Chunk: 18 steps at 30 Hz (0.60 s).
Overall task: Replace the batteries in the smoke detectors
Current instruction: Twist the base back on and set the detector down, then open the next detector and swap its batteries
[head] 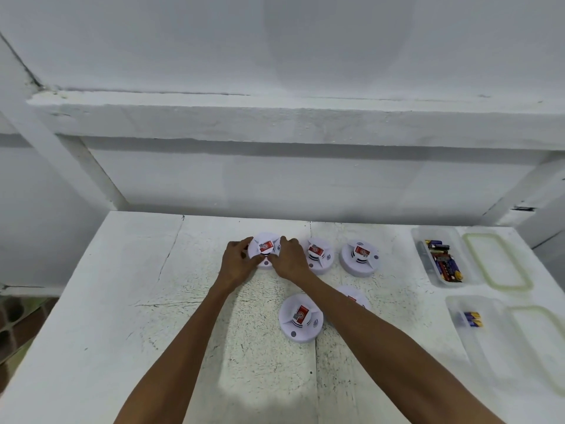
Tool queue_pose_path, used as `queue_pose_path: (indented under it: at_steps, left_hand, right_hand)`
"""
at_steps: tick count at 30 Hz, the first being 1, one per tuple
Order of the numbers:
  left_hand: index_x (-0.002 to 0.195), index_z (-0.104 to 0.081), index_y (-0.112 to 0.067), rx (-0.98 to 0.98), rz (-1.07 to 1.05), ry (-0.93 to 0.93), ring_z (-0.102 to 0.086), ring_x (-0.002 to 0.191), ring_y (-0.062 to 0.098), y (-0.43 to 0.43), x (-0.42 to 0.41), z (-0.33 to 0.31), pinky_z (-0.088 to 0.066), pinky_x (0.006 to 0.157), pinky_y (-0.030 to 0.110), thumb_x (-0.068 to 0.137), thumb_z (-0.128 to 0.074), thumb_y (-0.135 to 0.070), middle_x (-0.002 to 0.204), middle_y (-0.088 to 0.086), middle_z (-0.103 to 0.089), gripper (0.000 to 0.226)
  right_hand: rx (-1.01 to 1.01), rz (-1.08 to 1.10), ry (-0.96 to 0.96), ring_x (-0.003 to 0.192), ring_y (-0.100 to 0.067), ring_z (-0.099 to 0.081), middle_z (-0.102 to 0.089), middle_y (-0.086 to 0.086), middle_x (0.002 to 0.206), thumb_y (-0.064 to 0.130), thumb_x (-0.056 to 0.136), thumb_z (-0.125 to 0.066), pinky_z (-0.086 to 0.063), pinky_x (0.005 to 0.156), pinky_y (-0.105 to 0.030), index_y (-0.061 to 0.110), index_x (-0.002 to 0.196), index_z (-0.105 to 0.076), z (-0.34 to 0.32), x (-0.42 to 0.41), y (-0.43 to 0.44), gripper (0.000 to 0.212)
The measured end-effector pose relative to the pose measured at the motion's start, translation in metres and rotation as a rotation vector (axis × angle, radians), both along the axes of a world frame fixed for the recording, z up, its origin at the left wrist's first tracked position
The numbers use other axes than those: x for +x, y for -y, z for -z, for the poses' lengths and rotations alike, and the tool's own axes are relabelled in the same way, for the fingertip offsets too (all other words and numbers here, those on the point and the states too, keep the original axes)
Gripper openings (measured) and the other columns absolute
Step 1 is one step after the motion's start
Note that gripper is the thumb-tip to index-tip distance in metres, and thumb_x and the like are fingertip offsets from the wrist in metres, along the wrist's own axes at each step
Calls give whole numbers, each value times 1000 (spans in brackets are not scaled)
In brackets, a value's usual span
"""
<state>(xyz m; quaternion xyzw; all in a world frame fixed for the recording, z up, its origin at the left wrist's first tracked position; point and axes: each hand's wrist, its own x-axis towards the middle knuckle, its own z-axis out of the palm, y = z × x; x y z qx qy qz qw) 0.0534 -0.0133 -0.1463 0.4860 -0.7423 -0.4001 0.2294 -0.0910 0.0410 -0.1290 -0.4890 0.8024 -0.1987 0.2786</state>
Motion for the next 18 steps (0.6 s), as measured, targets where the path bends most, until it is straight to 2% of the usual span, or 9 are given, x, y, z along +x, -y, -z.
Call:
queue_pose_path:
  at_steps: [1,3,4,6,8,11,13,15,18]
  left_hand:
    - [119,-73,-9,1,2,-1,-60,83,-12,0,-1,1,-41,68,0,85,-80,-15,103,0,-70,35]
    - [112,-75,-10,10,9,-14,-63,83,-12,-1,-3,1,-47,69,5,81,-79,-29,100,-1,-73,36]
    - [110,-75,-13,25,-3,-29,-66,82,-7,-1,-1,1,-51,70,11,78,-76,-38,100,-1,-75,41]
    - [110,-75,-18,51,-25,-27,-69,84,7,4,0,12,-59,76,33,73,-71,-51,101,2,-77,49]
    - [111,-75,-23,57,-31,3,-68,90,19,13,3,32,-59,79,44,72,-69,-54,100,4,-75,50]
    - [110,-72,-17,81,-38,49,-67,101,26,9,-2,21,-58,87,45,68,-69,-57,108,9,-72,58]
    - [123,-65,-9,59,-72,111,-57,117,31,-2,-10,4,-49,98,39,65,-66,-57,123,15,-62,75]
    - [139,-55,-10,-24,-105,183,-45,129,35,-13,-20,-8,-39,103,41,67,-60,-53,137,19,-52,84]
    - [144,-53,-16,-133,-56,171,-44,133,33,-21,-34,-17,-37,102,44,73,-59,-49,143,13,-52,78]
  right_hand:
    - [0,1,0,116,-33,-54,-50,-20,127,30,97,-59,-45,91,-35,2,131,-47,0,0,-1,46]
    - [-14,10,4,114,-31,-54,-50,-19,127,29,97,-59,-44,90,-33,2,129,-49,0,0,-2,44]
    - [-21,14,8,114,-31,-55,-51,-19,127,29,96,-60,-43,90,-33,2,128,-50,0,1,-3,43]
    - [-32,15,11,114,-31,-55,-53,-19,126,29,96,-60,-43,91,-33,2,125,-52,0,1,-4,41]
    - [-42,8,3,115,-31,-54,-54,-18,126,28,97,-59,-43,91,-33,2,126,-52,-2,0,-5,40]
    - [-77,-9,-22,118,-32,-54,-52,-18,129,21,96,-58,-43,91,-34,2,130,-50,-6,-3,-10,40]
    - [-119,-21,-29,120,-31,-53,-49,-16,134,18,95,-58,-44,94,-36,5,137,-48,-11,-7,-14,45]
    - [-179,-29,-52,118,-30,-54,-51,-12,133,17,94,-58,-46,91,-36,9,133,-54,-15,-15,-20,41]
    - [-216,-47,-146,119,-30,-47,-54,-9,129,20,91,-59,-47,88,-39,15,127,-59,-16,-35,-28,36]
